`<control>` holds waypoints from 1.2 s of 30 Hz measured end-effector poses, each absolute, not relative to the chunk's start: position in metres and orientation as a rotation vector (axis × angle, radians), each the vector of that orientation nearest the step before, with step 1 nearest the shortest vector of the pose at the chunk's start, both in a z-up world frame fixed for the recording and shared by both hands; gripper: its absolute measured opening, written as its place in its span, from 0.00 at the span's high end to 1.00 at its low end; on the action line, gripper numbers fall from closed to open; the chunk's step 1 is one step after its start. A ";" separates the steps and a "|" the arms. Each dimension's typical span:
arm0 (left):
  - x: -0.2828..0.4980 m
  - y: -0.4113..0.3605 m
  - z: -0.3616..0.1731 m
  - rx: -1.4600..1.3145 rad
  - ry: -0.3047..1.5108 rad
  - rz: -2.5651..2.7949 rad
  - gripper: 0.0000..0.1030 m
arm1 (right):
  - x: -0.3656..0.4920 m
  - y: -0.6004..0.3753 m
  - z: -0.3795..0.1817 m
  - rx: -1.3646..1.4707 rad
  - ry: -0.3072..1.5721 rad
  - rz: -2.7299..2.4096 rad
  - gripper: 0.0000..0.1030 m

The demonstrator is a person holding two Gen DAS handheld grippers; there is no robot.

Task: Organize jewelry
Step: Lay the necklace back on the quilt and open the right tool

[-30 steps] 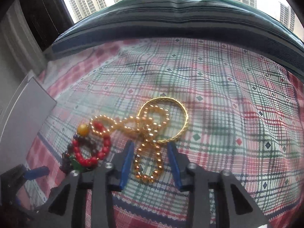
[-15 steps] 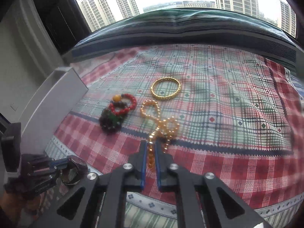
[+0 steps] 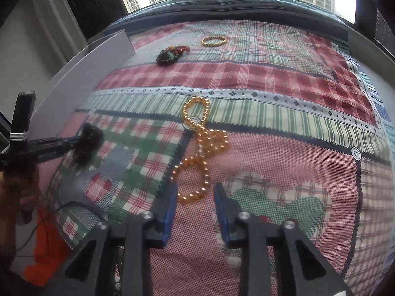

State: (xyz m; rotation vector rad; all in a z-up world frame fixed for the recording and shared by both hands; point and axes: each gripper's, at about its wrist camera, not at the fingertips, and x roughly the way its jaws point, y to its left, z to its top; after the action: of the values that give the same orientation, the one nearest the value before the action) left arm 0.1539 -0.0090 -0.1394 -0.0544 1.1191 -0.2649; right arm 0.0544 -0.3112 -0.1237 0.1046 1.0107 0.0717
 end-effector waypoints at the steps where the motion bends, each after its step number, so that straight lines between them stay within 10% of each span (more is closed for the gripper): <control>1: 0.150 -0.006 -0.137 -0.061 1.108 -0.257 0.45 | 0.046 -0.313 -0.122 0.130 0.988 0.053 0.40; 14: 0.110 0.009 -0.113 -0.050 1.040 -0.208 0.21 | -0.008 -0.297 -0.119 0.069 0.971 -0.120 0.40; 36: 0.095 0.026 -0.118 -0.086 1.063 -0.201 0.20 | -0.016 -0.277 -0.127 0.083 0.988 -0.074 0.40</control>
State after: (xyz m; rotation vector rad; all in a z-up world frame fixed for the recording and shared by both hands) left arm 0.0951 0.0256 -0.1183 -0.0860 1.0633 -0.2011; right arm -0.0157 -0.2767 -0.1275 0.0835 0.9878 -0.0735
